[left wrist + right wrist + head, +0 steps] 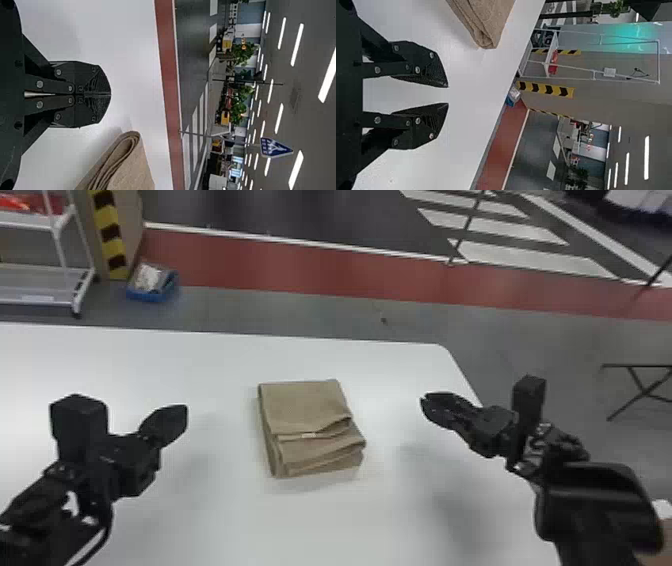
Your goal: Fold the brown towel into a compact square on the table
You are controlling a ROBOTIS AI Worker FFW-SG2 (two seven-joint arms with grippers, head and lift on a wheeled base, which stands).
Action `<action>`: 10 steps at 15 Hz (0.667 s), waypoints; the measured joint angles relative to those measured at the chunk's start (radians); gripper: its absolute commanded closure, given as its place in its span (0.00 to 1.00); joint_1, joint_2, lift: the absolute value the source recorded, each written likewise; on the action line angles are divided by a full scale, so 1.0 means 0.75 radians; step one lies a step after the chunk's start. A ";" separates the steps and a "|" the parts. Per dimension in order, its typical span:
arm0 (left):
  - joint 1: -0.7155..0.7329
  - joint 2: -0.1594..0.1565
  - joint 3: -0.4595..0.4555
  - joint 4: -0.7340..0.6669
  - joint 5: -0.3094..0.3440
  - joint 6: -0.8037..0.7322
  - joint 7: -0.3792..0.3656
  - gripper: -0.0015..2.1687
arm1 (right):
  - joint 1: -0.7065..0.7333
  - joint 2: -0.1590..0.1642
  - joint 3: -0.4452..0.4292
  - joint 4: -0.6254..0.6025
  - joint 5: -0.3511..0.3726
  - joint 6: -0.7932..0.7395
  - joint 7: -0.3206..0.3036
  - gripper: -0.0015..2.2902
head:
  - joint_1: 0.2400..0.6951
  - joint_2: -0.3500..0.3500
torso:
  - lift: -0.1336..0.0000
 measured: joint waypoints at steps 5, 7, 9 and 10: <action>-0.001 0.011 0.040 0.003 0.013 0.017 -0.008 0.71 | 0.012 0.056 0.137 0.048 0.014 -0.112 -0.133 0.88 | 1.00 0.19 | 0.07; -0.001 0.014 0.051 0.005 0.019 0.020 -0.012 0.71 | 0.015 0.083 0.188 0.060 0.029 -0.153 -0.209 0.88 | 1.00 0.23 | 0.07; 0.000 0.016 0.055 0.006 0.026 0.020 -0.037 0.71 | 0.015 0.100 0.228 0.081 0.035 -0.195 -0.301 0.88 | 1.00 0.24 | 0.07; 0.001 0.016 0.055 0.007 0.027 0.020 -0.040 0.71 | 0.009 0.104 0.243 0.094 0.034 -0.206 -0.324 0.88 | 1.00 0.25 | 0.07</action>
